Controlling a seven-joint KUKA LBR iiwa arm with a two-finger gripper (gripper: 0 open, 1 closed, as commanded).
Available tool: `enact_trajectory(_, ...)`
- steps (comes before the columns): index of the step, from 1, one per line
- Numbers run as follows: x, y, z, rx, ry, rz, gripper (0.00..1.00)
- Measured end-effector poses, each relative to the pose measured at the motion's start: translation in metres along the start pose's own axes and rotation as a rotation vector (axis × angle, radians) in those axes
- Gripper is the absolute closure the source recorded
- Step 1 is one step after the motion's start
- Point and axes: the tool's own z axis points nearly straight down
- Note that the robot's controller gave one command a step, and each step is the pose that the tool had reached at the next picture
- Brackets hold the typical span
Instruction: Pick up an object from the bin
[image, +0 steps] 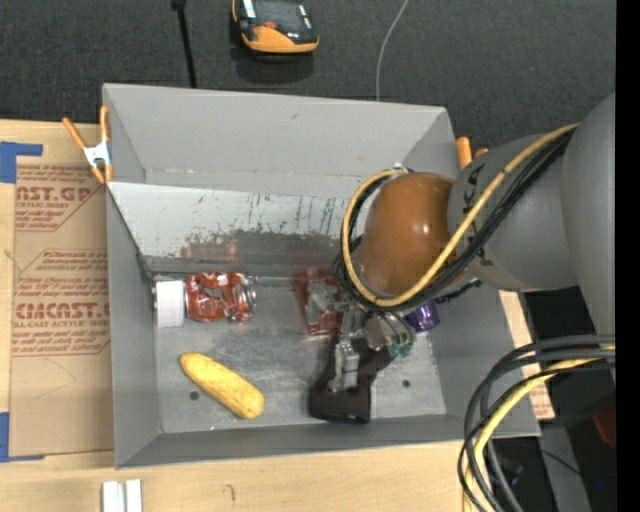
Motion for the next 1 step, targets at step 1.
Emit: enact_trajectory(1,0.0191,-0.0134,0.0181,-0.001,0.006,-0.131,1.0)
